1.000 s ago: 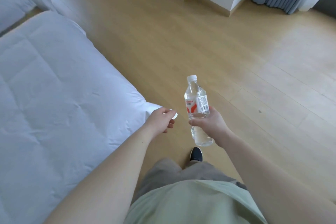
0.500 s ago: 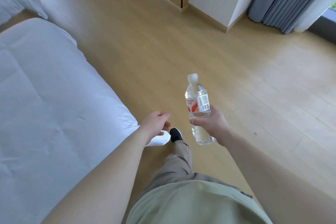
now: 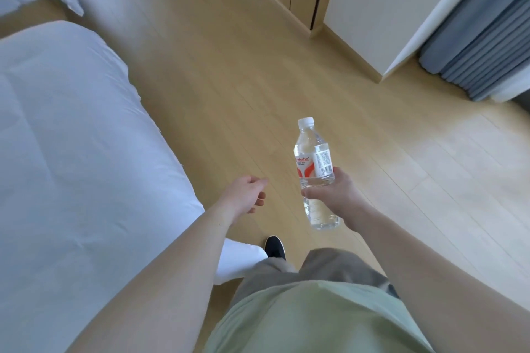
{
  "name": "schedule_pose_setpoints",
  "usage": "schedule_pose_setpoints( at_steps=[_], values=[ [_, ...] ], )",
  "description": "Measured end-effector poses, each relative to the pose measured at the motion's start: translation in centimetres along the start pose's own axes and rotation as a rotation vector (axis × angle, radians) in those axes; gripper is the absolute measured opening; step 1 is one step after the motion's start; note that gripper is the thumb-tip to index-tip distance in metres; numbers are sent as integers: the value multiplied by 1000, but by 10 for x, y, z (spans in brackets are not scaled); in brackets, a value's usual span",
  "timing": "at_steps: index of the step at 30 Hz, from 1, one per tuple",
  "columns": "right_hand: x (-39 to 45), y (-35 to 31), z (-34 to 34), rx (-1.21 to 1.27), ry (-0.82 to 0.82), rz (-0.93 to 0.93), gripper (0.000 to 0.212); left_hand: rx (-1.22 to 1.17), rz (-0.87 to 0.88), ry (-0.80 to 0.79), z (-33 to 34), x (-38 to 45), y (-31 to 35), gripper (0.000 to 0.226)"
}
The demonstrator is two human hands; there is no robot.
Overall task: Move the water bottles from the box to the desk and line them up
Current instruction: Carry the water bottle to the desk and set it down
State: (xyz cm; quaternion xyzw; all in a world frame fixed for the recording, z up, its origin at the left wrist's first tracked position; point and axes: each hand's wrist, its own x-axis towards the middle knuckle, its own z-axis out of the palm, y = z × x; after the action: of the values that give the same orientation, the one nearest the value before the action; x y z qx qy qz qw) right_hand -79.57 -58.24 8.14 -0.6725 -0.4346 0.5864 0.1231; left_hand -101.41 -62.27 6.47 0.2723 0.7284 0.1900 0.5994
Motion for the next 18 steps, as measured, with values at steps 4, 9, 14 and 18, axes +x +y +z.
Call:
schedule_pose_setpoints(
  at_steps=[4, 9, 14, 18],
  values=[
    [35, -33, -4, -11, -43, -12, 57, -4, -36, 33, -13, 23, 28, 28],
    [95, -73, -22, -13, -79, -21, 53, -48, -62, 67, -19, 64, 67, 30],
    [168, -130, -58, -73, -157, -46, 54, -117, -77, 138, -16, 115, 131, 29],
    [213, -185, -82, -129, -230, -75, 57, -132, -73, 177, -11, 145, 191, 29]
  ],
)
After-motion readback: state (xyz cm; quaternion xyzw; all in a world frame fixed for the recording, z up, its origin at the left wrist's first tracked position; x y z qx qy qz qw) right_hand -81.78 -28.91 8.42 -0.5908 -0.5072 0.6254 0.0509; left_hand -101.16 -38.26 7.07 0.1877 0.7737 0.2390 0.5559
